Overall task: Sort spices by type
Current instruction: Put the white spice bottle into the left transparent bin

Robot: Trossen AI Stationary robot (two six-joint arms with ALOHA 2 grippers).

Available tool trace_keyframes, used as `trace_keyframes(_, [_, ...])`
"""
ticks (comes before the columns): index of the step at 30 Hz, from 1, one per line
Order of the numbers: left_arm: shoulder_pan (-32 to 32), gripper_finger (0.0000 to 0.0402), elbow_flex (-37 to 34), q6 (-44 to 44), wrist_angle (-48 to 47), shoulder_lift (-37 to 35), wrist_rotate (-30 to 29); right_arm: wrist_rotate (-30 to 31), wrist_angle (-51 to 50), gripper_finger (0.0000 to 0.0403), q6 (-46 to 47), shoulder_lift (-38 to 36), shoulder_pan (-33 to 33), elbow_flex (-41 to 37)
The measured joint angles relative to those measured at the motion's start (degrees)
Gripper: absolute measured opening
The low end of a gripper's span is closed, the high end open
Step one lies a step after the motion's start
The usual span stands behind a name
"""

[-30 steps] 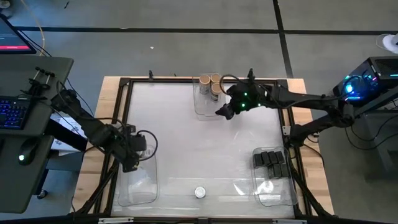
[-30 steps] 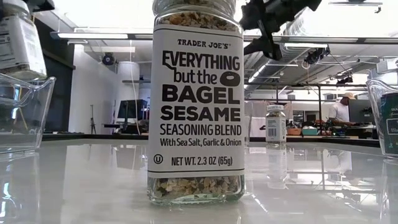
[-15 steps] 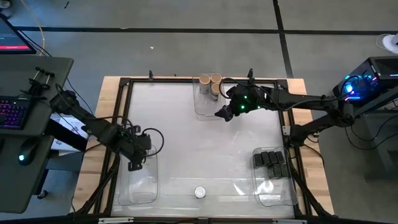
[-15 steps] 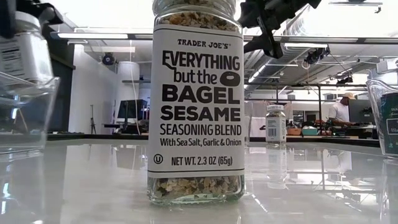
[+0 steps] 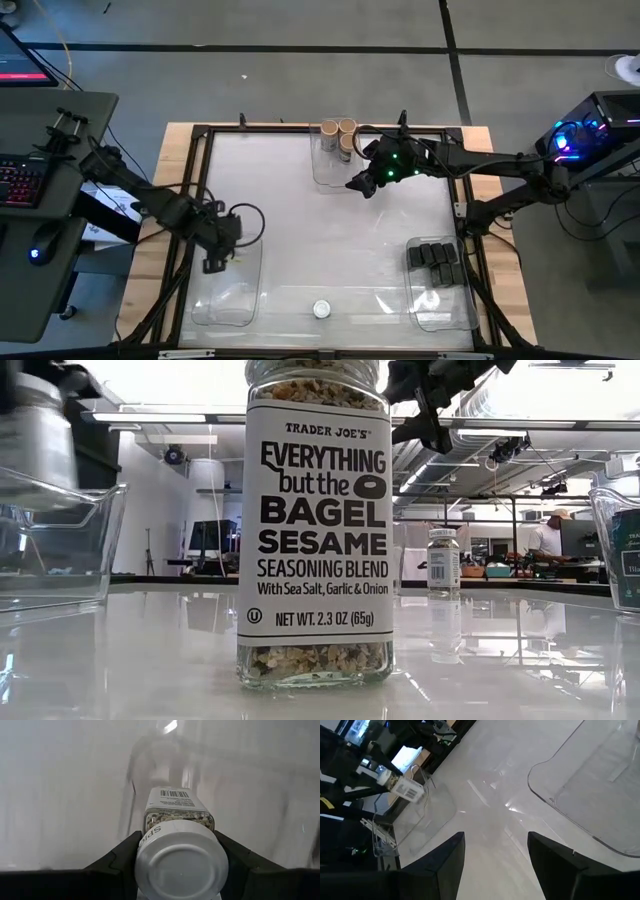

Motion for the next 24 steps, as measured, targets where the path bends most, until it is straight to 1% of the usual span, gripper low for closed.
trace_keyframes(3, [-1.6,0.0168,0.5,1.7,-4.3,-0.1,3.3,0.0,0.0,0.0212,-0.5,0.0,0.0,0.0])
trace_keyframes(6, [-3.6,0.0168,-0.8,5.3,-4.2,-0.1,5.9,0.0,0.0,0.0212,-1.1,0.0,0.0,0.0])
trace_keyframes(9, [-4.5,0.0168,-3.1,8.2,-3.3,0.1,6.2,0.0,0.0,0.0212,-1.1,0.0,0.0,0.0])
trace_keyframes(14, [-4.4,0.0168,-6.9,9.0,-1.9,0.1,7.1,0.0,0.0,0.0212,-1.1,0.0,0.0,0.0])
trace_keyframes(18, [-3.9,0.0168,-10.0,10.3,2.2,0.1,9.0,0.2,0.0,0.0212,-1.1,0.0,0.0,0.0])
trace_keyframes(24, [-2.3,0.0168,-12.9,10.3,3.3,0.1,8.7,0.5,0.0,0.0212,-1.1,0.0,0.0,0.0])
